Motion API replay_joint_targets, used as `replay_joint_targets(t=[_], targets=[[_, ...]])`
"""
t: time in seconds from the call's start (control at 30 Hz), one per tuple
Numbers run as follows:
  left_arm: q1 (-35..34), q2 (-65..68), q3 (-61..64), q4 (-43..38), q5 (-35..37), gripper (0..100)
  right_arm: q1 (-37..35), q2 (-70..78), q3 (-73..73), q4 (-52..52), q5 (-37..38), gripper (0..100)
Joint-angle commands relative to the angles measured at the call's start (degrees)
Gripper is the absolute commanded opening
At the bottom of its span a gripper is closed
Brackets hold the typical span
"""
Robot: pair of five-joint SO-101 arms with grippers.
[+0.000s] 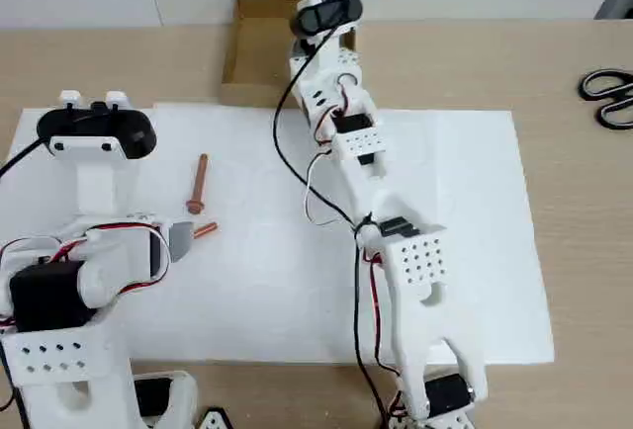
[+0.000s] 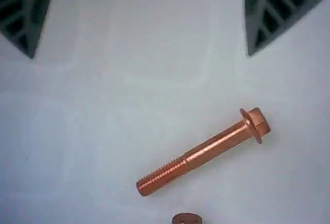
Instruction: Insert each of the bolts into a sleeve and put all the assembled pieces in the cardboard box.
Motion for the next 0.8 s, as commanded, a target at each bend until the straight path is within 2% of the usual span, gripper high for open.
replay_joint_targets(t=[0.0, 0.1, 0.2, 0.3, 0.47, 0.6, 0.77], targets=[[0.09, -0.70, 0.04, 0.88, 0.09, 25, -0.75, 0.48, -9.23, 4.88, -0.62, 16.9], [0.09, -0.70, 0.04, 0.88, 0.09, 25, -0.75, 1.10, -12.13, 7.78, -0.53, 22.5], [0.09, -0.70, 0.04, 0.88, 0.09, 25, -0.66, 1.10, -15.65, 8.31, -0.53, 22.6], [0.09, -0.70, 0.04, 0.88, 0.09, 25, -0.66, 1.10, -21.63, 14.37, -0.53, 22.6], [0.09, -0.70, 0.04, 0.88, 0.09, 25, 0.13, 1.10, -38.86, 32.31, -0.53, 22.6], [0.09, -0.70, 0.04, 0.88, -0.09, 25, 0.22, 1.01, -54.77, 51.56, -0.53, 22.6], [0.09, -0.70, 0.04, 0.88, -0.18, 25, 1.36, -8.13, -53.89, 73.98, -0.44, 22.6]])
